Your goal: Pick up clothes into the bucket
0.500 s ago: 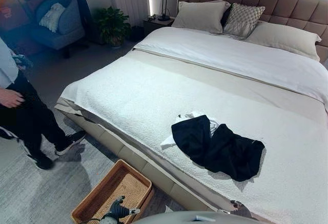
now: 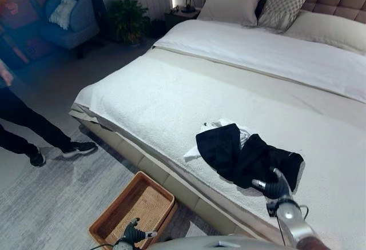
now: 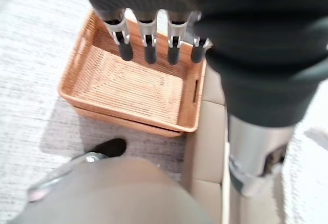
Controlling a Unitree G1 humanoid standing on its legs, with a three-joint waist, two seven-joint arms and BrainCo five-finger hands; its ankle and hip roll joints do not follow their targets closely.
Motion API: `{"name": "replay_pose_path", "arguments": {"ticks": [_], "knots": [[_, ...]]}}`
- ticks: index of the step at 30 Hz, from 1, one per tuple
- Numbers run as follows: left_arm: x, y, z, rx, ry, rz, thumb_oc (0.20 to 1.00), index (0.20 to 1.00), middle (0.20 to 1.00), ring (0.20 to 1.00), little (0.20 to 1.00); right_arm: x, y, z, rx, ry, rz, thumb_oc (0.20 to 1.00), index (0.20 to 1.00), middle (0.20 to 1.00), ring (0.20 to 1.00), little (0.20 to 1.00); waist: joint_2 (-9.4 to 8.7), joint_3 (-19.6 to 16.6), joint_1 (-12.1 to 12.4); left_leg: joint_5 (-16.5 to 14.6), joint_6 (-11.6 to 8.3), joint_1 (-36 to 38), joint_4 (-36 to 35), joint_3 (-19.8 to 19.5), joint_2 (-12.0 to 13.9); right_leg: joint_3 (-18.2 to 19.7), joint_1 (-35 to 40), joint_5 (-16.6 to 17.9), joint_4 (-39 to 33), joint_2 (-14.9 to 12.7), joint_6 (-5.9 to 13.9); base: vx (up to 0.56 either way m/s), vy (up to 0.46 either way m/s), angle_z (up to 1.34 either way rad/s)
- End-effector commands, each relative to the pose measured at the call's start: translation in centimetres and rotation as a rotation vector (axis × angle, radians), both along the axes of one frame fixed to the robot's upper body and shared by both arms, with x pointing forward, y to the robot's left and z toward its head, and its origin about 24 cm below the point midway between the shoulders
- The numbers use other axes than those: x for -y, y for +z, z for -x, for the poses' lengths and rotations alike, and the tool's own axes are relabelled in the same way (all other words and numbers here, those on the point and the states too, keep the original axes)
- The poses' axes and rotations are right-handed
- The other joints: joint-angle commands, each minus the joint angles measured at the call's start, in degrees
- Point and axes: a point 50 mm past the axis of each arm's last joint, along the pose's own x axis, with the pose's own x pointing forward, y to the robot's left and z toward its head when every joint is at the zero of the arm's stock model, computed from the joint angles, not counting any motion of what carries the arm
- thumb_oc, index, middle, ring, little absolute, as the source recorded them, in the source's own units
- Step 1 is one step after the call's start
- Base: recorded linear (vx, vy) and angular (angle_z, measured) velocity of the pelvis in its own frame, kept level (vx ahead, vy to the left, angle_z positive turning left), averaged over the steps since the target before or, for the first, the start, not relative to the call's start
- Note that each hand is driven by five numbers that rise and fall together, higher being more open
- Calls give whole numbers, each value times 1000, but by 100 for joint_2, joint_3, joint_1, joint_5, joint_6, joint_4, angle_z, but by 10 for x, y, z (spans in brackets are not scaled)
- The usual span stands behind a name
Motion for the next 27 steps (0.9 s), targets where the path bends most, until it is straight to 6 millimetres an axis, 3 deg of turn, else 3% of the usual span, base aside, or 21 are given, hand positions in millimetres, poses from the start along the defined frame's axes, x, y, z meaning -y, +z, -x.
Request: {"name": "replay_pose_path", "arguments": {"ticks": [1,4,7,10,14,17,20,22,24,25,26,27], "knots": [[5,11,-37,143,14,-11,1000,1000,1000,1000,1000,10,37,-39,186,-46,155,1000,1000,1000,1000,1000,-313,488,31,-186,105,-789,643,-55,-374,98,-438,-665,1075,-216,145,-124,23,8],[13,16,-53,193,-16,-9,1000,1000,1000,1000,1000,24,48,-54,181,-103,248,1000,1000,1000,1000,1000,-195,866,107,-192,138,-1260,972,-121,-497,120,-944,-721,1499,-294,89,-123,31,9],[16,19,-61,214,-47,-12,1000,1000,1000,1000,1000,29,53,-61,176,-121,274,1000,1000,1000,1000,1000,-136,1005,126,-188,147,-1451,1075,-153,-536,131,-1155,-766,1676,-320,63,-56,28,9],[21,27,-79,282,-92,-23,1000,1000,1000,1000,1000,38,71,-82,179,-124,366,1000,1000,1000,1000,1000,24,1421,139,-216,181,-1919,1439,-137,-602,214,-1650,-844,2113,-436,5,-73,49,9],[24,34,-92,334,-102,-30,1000,1000,1000,1000,1000,35,89,-102,221,-126,399,1000,1000,1000,1000,1000,67,1720,142,-259,201,-2393,1788,-46,-613,354,-2135,-920,2506,-473,-26,-77,29,6],[27,48,-118,406,-140,-48,1000,1000,1000,1000,1000,25,122,-135,273,-79,424,1000,1000,1000,1000,1000,38,2171,125,-286,264,-3063,2222,71,-660,570,-2855,-997,3014,-488,-78,-124,22,-12],[30,56,-131,446,-152,-55,1000,1000,1000,1000,1000,20,134,-146,292,-63,439,1000,1000,1000,1000,1000,1,2224,113,-336,281,-3463,2463,124,-684,615,-3246,-1039,3256,-535,-93,-20,-9,-3],[35,65,-146,496,-149,-44,1000,1000,1000,1000,1000,14,156,-161,331,-32,455,1000,1000,1000,1000,1000,-25,2224,94,-366,298,-3933,2669,184,-701,684,-3749,-1010,3434,-566,-98,0,0,0],[38,69,-151,512,-148,-36,1000,1000,1000,1000,1000,12,162,-166,341,-26,452,693,693,693,693,693,-24,2224,100,-373,308,-4057,2716,192,-702,696,-3880,-1001,3474,-573,-94,6,5,-9],[40,72,-156,530,-146,-30,1000,1000,1000,1000,1000,13,167,-168,347,-33,445,495,495,495,495,495,-11,2224,109,-384,316,-4139,2739,206,-707,717,-3962,-991,3481,-576,-87,14,22,-8],[43,79,-163,565,-137,-17,1000,1000,1000,1000,1000,10,179,-174,373,-26,459,200,200,200,200,200,-2,2224,100,-401,334,-4293,2801,241,-723,740,-4137,-966,3507,-605,-75,0,0,0],[43,79,-163,565,-136,-17,1000,1000,1000,1000,1000,10,179,-174,374,-26,459,200,200,200,200,200,-2,2224,100,-402,335,-4297,2804,242,-723,742,-4141,-967,3510,-605,-74,0,0,0]]}}
